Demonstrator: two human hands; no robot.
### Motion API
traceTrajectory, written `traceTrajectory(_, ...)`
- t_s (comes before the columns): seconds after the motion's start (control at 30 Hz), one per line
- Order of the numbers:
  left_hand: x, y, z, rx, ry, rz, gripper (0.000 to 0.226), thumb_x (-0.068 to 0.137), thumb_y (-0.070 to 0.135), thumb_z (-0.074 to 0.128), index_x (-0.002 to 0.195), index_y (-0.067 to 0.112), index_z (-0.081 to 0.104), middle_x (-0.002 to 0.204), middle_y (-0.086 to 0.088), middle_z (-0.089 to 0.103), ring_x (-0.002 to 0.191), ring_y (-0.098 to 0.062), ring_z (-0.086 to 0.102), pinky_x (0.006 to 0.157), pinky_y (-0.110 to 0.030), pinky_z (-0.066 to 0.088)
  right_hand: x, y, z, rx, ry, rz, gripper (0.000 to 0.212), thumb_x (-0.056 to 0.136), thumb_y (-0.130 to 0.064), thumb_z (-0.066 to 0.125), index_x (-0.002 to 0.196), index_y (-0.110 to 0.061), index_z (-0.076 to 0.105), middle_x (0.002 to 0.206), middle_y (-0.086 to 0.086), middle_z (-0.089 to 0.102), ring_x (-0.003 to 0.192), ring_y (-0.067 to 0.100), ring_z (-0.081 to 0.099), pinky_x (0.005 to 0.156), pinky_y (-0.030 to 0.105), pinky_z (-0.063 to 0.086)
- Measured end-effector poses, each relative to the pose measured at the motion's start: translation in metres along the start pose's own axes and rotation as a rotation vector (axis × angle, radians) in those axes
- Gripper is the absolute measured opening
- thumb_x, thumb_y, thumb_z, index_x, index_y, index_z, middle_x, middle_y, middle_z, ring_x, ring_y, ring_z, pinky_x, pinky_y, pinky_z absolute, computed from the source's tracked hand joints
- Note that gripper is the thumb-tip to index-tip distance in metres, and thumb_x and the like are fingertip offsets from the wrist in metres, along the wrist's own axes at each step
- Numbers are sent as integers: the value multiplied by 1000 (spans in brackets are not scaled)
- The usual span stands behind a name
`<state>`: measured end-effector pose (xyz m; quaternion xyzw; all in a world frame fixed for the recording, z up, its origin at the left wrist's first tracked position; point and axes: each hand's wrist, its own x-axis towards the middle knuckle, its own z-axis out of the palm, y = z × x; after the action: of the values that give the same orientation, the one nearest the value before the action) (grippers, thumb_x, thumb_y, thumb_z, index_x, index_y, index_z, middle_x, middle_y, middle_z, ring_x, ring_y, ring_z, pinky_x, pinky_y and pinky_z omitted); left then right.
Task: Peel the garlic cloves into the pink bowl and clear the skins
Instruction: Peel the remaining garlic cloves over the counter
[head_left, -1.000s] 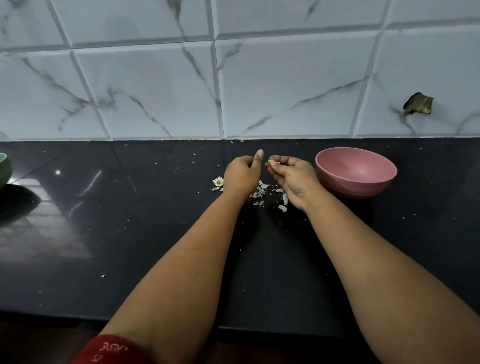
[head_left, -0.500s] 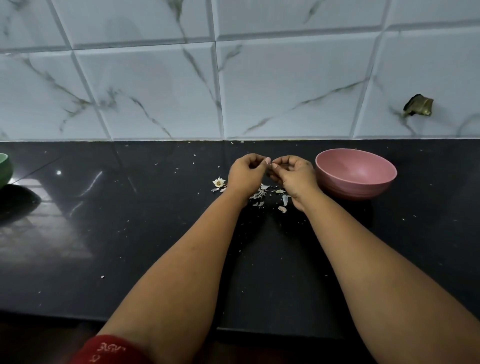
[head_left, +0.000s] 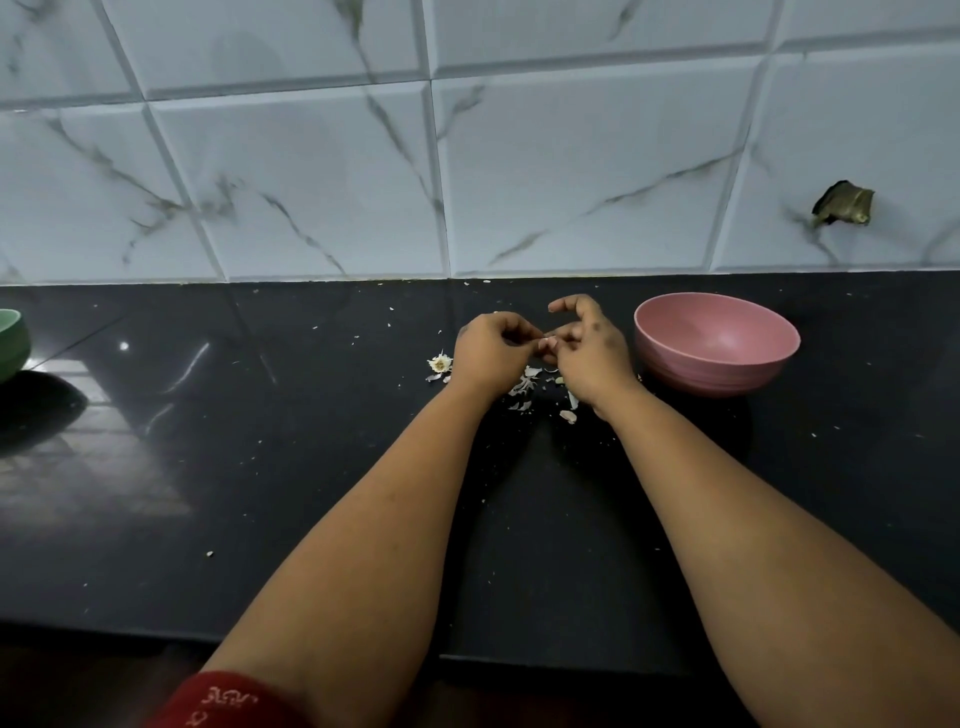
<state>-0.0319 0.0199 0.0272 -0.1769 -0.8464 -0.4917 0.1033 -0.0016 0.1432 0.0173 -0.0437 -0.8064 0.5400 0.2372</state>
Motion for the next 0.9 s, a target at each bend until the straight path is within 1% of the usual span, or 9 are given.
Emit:
traceTrajectory(0.1,1,1,-1,-19,-2,-61,9,78,19,78,72,23,73,73,7,71,69,-2,60,62,-17,42,-1,1,1,-86,-4,-53,38,88,6,53,118,-17,51,88,12,70,79,23,71,80,40,58)
traceTrajectory(0.17,2,2,-2,-26,-3,-99,14,76,18,79,67,25,72,69,6,70,70,-6,62,61,-19,44,-1,0,1,-153,-9,-101,40,87,6,53,120,-16,49,87,12,70,80,23,69,79,38,57)
traceTrajectory(0.3,4,0,-2,-69,-10,-161,13,75,13,77,65,20,73,65,0,72,70,-17,71,69,-33,60,-2,-2,-2,-261,-5,-177,43,87,5,56,125,-12,46,90,10,70,81,20,66,73,23,49)
traceTrajectory(0.4,7,-3,-2,-87,-7,-191,17,80,13,72,65,20,70,68,-4,72,73,-25,72,73,-43,61,-2,-2,-2,-232,21,-176,41,86,6,54,123,-10,48,89,10,71,80,19,67,69,12,46)
traceTrajectory(0.47,7,-3,-1,-64,1,-192,16,84,16,67,69,20,67,72,-5,72,75,-27,70,74,-41,60,-1,-1,0,-194,27,-164,40,86,8,53,121,-10,50,88,10,71,80,19,68,69,6,48)
traceTrajectory(0.6,6,-1,2,-66,16,-185,18,92,19,57,77,12,66,80,-10,70,69,-21,59,71,-36,53,1,0,3,-153,19,-140,34,87,3,57,115,-14,52,87,8,72,82,21,70,82,38,58)
traceTrajectory(0.73,9,-4,3,-152,75,-235,33,98,19,41,69,17,56,77,-5,61,77,-27,59,83,-50,55,1,-5,3,-123,43,-132,25,89,0,57,111,-12,57,87,5,73,80,18,71,80,32,57)
traceTrajectory(0.83,8,-2,3,-102,61,-207,33,101,22,37,74,14,55,77,-2,58,83,-30,61,81,-43,52,0,-7,2,-141,68,-125,16,89,-4,60,103,-11,63,82,3,72,78,16,71,77,27,56)
traceTrajectory(0.9,6,2,4,-43,55,-151,39,103,30,39,76,7,55,73,-6,57,74,-26,56,73,-39,48,0,-8,2,-184,95,-144,6,87,-8,65,91,-11,68,78,2,72,74,14,70,75,31,58)
